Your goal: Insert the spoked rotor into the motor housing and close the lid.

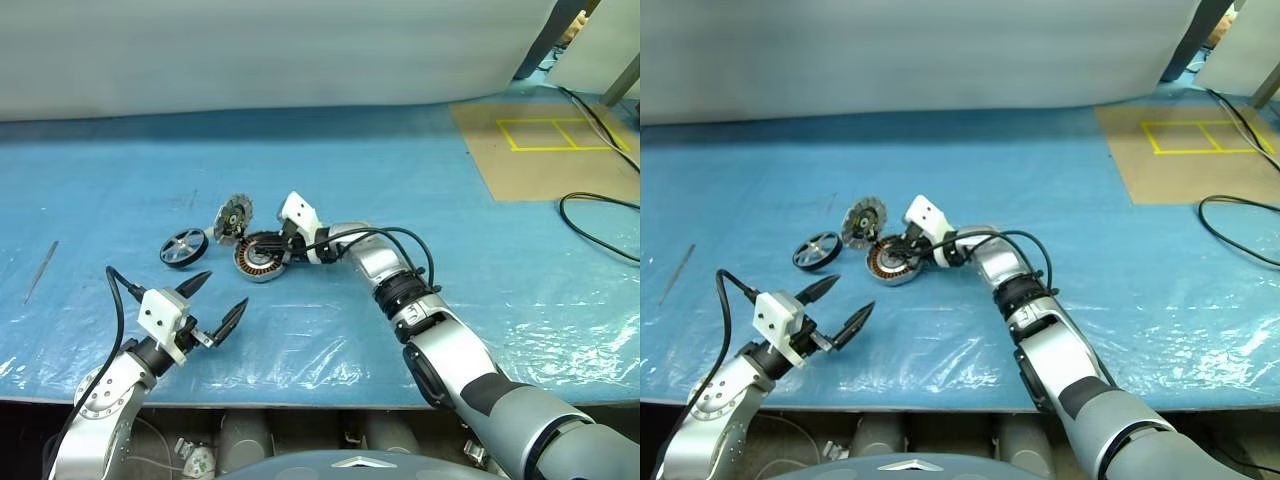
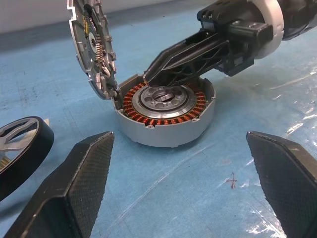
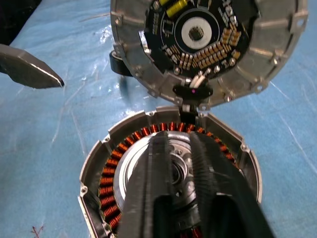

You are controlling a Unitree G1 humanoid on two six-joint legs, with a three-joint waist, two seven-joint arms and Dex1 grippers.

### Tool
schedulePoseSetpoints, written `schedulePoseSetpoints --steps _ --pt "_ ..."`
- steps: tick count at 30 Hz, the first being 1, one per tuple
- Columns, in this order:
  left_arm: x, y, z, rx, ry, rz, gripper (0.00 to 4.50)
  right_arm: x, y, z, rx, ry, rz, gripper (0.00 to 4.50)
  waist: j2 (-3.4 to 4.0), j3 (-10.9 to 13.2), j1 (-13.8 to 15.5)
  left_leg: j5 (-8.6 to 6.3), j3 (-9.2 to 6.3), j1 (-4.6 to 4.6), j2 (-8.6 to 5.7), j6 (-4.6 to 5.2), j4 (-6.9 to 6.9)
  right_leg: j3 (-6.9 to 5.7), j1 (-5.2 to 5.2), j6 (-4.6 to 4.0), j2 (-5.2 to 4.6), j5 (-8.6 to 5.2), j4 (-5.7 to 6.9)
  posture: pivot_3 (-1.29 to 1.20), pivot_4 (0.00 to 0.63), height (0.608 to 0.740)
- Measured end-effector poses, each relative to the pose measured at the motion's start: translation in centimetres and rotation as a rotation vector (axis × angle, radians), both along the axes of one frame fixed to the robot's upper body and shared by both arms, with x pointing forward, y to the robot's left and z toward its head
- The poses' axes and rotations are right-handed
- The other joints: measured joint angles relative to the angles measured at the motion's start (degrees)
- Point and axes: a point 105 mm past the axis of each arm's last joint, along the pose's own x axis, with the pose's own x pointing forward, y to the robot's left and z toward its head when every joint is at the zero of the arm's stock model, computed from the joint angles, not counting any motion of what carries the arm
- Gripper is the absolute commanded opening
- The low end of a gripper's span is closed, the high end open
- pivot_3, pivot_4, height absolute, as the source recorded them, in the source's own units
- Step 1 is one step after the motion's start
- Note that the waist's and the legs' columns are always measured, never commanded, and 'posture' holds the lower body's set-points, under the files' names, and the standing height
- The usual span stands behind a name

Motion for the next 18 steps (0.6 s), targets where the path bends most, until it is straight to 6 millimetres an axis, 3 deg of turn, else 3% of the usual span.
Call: schedulePoseSetpoints --steps 13,18 --pt "0.1 -0.1 0.0 0.002 -0.001 -0.004 4.5 0.0 0.4 -0.5 -0.052 -0.067 -0.002 0.02 0.02 -0.02 -0.01 -0.01 0.0 0.09 0.0 0.0 0.0 0.0 0.11 0.0 -0.01 0.0 0.01 0.0 0.15 0.74" --pt "0.2 0.0 0.0 0.003 0.001 -0.006 4.5 -1.6 0.7 -0.9 -0.087 -0.067 0.122 0.02 0.02 -0.02 -0.09 -0.01 0.0 0.07 0.01 0.01 -0.02 0.01 0.11 0.0 0.01 0.0 0.0 0.0 0.15 0.74"
